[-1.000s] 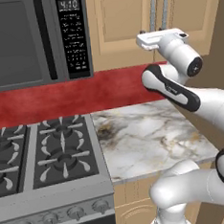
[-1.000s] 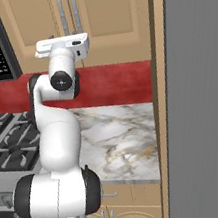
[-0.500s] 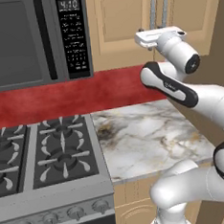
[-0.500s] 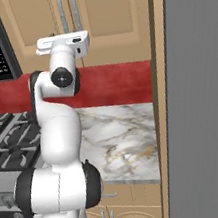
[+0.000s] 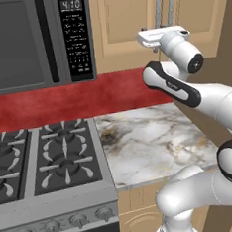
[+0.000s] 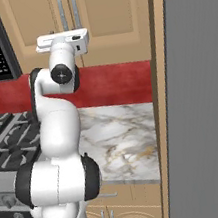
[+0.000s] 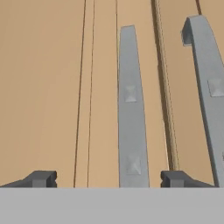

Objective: Get the candle and the beer from the cabinet and move them to the dining counter.

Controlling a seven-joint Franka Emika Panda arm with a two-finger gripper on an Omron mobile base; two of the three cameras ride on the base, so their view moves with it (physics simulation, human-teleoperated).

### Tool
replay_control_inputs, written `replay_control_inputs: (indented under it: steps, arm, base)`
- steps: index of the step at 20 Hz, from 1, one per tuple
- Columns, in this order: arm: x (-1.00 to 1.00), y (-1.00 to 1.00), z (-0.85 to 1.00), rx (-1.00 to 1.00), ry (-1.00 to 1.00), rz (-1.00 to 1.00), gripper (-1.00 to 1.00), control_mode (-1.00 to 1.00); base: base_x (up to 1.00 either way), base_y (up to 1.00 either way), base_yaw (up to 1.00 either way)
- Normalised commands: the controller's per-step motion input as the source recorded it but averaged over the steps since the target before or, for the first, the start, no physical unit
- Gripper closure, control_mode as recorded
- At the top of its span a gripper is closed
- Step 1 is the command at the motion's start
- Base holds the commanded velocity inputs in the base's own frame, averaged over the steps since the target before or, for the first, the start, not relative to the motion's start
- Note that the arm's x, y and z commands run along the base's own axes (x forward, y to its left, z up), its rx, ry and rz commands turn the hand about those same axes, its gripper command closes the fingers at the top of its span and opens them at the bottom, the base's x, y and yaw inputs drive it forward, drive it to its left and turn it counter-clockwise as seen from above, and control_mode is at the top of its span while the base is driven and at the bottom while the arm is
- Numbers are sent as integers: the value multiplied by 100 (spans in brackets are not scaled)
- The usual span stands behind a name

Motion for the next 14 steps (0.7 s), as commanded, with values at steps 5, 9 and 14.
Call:
replay_control_inputs:
  steps: [5, 9, 14]
  arm:
    - [25, 0, 0, 0, 0, 0, -100, -100]
    - [27, 0, 0, 0, 0, 0, -100, -100]
    - [11, 0, 0, 0, 0, 1, 100, -100]
  base:
    - [0, 0, 0]
    - [0, 0, 0]
    - [0, 0, 0]
